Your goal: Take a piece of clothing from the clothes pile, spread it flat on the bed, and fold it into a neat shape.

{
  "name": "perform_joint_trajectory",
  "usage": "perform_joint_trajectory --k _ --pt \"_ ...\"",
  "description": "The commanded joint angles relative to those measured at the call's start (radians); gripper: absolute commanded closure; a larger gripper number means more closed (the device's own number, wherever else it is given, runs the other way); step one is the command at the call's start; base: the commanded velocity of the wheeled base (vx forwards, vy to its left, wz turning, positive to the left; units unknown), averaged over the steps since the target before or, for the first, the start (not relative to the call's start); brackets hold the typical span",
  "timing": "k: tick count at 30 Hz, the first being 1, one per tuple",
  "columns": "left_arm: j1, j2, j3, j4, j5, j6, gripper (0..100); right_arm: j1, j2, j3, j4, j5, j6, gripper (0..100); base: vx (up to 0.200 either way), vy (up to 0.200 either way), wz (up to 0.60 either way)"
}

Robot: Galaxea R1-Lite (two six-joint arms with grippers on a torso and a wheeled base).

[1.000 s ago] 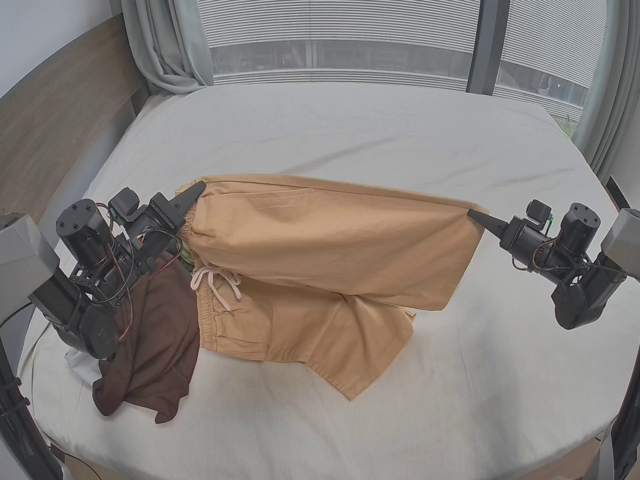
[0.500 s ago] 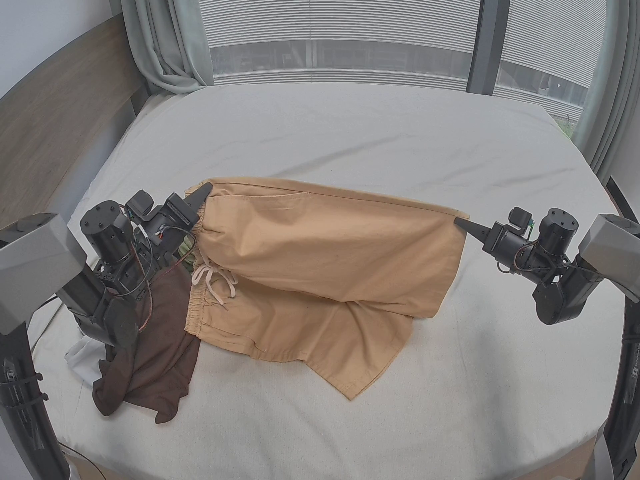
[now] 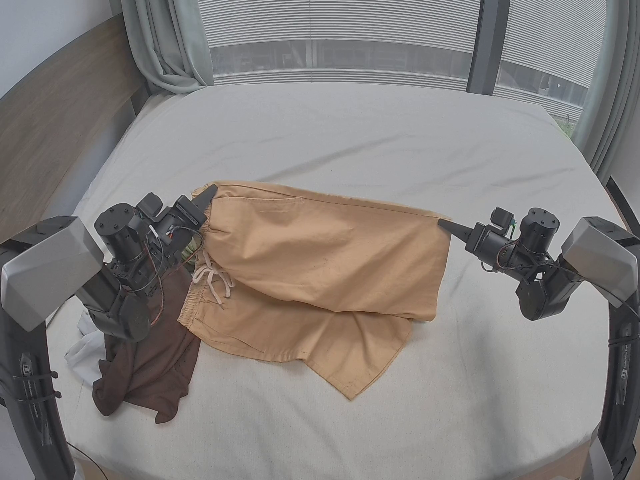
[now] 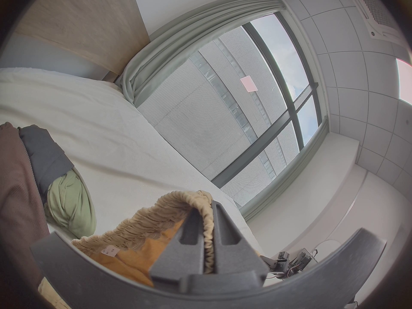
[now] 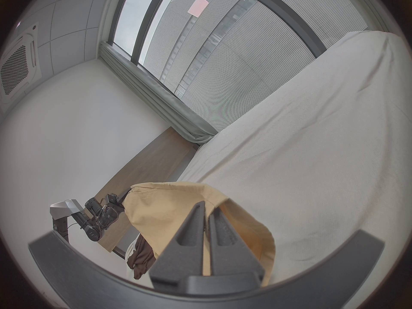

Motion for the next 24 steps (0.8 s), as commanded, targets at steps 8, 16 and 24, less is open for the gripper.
perform_joint_trajectory --k 8,16,24 --pt "0.005 0.074 -0.089 0.001 0.002 -0.002 100 -0.023 0.053 -0.065 0.009 0.0 -0.002 100 0.0 0.0 0.0" --pt "0.005 0.1 -0.118 0.001 0.009 -0.002 100 -0.026 0.065 -0.084 0.009 0.0 -0.002 100 0.0 0.0 0.0" --pt "0.005 0.107 -0.138 0.002 0.009 -0.002 100 -0.023 0.088 -0.111 0.009 0.0 -0.003 100 0.0 0.0 0.0"
